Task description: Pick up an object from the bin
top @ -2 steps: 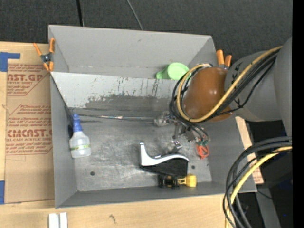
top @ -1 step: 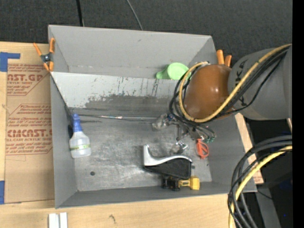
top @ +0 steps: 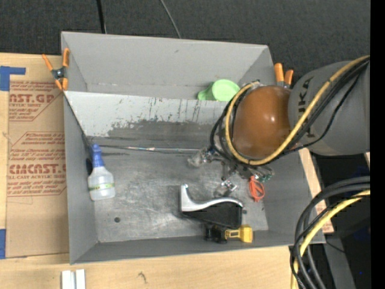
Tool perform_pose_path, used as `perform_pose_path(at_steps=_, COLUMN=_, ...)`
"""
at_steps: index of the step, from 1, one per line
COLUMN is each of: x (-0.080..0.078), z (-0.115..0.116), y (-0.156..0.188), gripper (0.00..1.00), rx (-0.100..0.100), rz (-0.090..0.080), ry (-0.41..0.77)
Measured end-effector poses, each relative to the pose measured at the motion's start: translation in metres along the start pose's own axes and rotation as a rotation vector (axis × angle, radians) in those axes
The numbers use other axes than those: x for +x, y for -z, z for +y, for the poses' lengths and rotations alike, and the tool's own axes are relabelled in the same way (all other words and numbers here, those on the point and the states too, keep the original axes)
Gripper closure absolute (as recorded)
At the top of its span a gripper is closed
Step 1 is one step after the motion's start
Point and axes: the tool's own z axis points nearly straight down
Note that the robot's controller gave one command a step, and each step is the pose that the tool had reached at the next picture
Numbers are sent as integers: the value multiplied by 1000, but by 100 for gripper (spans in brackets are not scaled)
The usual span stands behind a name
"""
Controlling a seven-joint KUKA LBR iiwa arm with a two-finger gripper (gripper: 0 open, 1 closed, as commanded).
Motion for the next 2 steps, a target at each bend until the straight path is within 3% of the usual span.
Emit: perform_pose_path(at_steps=2, x=1, z=-2, y=-1, gripper=0, rx=-1, rz=3, ry=-7)
